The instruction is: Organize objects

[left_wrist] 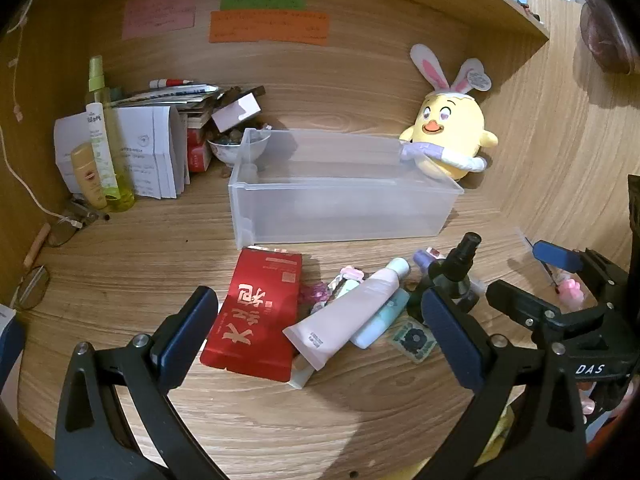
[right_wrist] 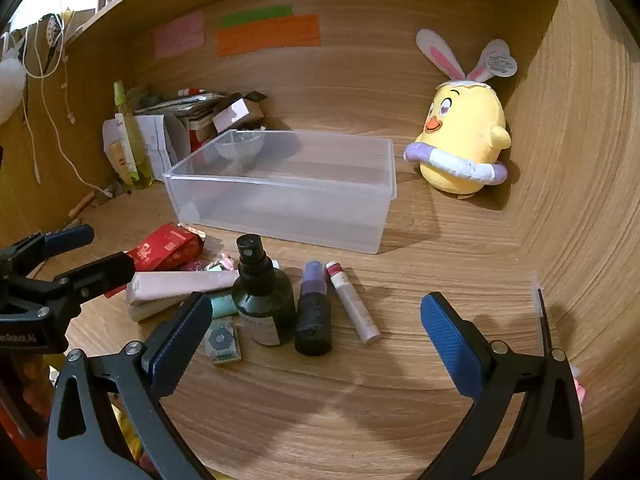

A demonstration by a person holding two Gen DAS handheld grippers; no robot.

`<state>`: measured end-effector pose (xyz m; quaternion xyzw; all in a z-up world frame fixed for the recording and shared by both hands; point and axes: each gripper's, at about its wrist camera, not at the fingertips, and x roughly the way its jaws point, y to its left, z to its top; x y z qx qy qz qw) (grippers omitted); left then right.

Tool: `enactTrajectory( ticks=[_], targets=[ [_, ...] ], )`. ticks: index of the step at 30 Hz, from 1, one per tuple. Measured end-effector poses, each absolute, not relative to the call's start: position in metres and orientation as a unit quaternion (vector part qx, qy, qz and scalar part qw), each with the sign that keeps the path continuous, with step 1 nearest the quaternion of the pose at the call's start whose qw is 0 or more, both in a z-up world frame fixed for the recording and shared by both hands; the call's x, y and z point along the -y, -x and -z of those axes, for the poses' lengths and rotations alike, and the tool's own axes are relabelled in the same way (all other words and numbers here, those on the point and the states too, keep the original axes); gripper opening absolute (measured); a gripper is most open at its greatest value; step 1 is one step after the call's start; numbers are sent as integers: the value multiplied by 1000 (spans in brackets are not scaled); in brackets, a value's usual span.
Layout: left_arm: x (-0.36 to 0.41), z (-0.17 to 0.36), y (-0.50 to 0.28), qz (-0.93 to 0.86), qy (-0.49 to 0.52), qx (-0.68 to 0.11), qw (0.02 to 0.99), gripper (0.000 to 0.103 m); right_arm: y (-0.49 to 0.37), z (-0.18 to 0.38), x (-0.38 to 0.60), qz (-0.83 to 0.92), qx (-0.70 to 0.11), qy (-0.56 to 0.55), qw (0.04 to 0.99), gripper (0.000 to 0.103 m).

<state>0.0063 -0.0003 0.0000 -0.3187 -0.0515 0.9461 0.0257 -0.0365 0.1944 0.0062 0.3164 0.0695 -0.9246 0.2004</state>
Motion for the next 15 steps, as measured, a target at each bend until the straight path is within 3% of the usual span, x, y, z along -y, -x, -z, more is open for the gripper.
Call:
enactTrajectory(
  ticks=[15],
  targets=[
    [1, 0, -10, -948, 313, 49, 26, 103, 40, -8, -191, 924, -72, -319, 201, 103]
  ],
)
